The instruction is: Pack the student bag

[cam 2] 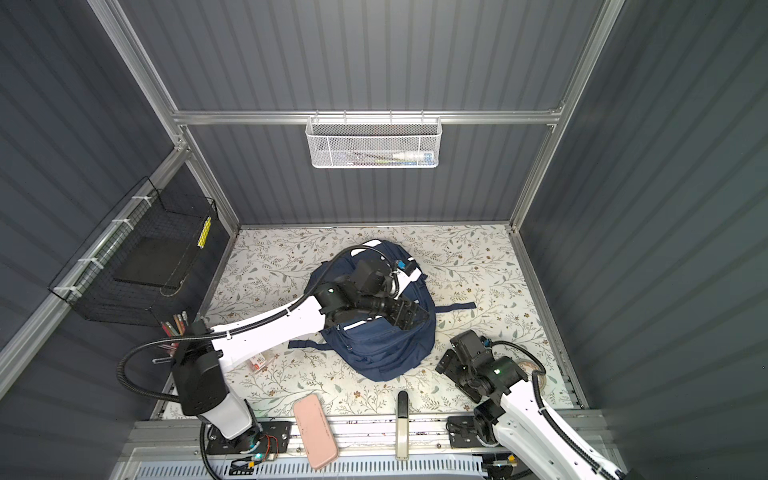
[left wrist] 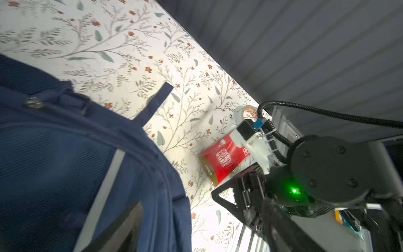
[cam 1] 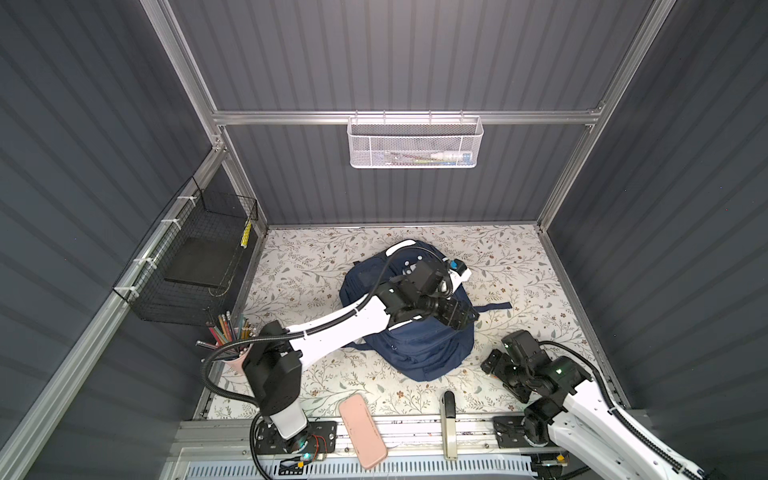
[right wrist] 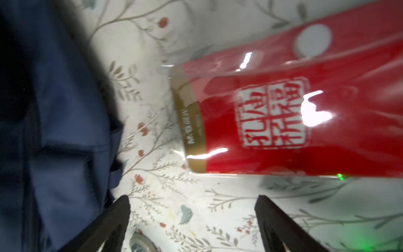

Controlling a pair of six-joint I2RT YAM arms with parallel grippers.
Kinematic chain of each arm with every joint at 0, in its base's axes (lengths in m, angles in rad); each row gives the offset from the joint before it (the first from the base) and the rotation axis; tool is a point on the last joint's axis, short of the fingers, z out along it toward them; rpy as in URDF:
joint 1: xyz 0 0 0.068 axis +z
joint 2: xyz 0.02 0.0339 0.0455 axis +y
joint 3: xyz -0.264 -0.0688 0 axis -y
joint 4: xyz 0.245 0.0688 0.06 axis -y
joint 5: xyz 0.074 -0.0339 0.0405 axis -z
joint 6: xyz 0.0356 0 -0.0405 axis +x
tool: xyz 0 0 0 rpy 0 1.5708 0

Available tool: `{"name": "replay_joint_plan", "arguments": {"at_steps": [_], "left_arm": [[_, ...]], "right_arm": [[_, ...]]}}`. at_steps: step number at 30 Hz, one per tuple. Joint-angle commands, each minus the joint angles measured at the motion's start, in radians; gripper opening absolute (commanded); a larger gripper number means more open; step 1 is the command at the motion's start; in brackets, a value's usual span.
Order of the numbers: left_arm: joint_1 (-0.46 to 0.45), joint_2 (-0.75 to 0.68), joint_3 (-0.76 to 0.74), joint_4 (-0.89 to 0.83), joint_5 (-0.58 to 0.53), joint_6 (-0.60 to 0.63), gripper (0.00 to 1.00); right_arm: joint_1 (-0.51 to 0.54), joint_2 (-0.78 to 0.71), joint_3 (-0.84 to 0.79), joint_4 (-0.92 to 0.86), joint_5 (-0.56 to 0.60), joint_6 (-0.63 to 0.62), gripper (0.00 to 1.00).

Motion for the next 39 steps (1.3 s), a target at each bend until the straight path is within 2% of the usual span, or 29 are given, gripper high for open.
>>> {"name": "replay_joint_plan", "arguments": {"at_steps": [1, 4, 9, 12, 18, 20, 24, 27, 31, 35, 39], "left_arm": [[-0.023, 0.051, 0.076, 0.018, 0.052, -0.002, 0.86], [-0.028, 0.079, 0.090, 0.033, 0.072, -0.021, 0.86], [-0.032, 0.074, 0.068, 0.063, 0.073, -0.030, 0.88], [-0.032, 0.088, 0.071, 0.055, 0.057, -0.028, 0.88], [-0.032, 0.125, 0.083, 0.055, 0.060, -0.027, 0.79], [-0.031, 0.142, 0.083, 0.069, 0.070, -0.034, 0.79], [-0.031, 0.171, 0.080, 0.071, 0.078, -0.053, 0.76], [-0.031, 0.157, 0.049, 0.092, 0.056, -0.070, 0.76], [-0.031, 0.153, 0.043, 0.096, 0.054, -0.089, 0.76], [-0.031, 0.153, 0.049, 0.096, 0.056, -0.112, 0.76], [-0.031, 0.141, 0.043, 0.096, 0.044, -0.122, 0.76]], "right_arm": [[-0.049, -0.018, -0.033, -0.031, -0.026, 0.022, 0.92], [-0.079, -0.021, -0.039, -0.027, -0.025, 0.026, 0.94], [-0.131, 0.000, 0.011, -0.049, 0.076, -0.001, 0.96], [-0.183, 0.089, 0.040, -0.024, 0.101, -0.075, 0.96], [-0.193, 0.277, 0.144, 0.060, 0.209, -0.194, 0.98], [-0.196, 0.348, 0.176, 0.123, 0.204, -0.268, 0.98], [-0.220, 0.515, 0.236, 0.200, 0.057, -0.368, 0.98], [-0.227, 0.477, 0.217, 0.229, 0.022, -0.317, 0.98], [-0.243, 0.368, 0.204, 0.078, 0.060, -0.254, 0.99], [-0.288, 0.331, 0.160, -0.029, -0.009, -0.259, 0.99], [-0.311, 0.252, 0.097, -0.035, -0.058, -0.222, 0.99]]}}
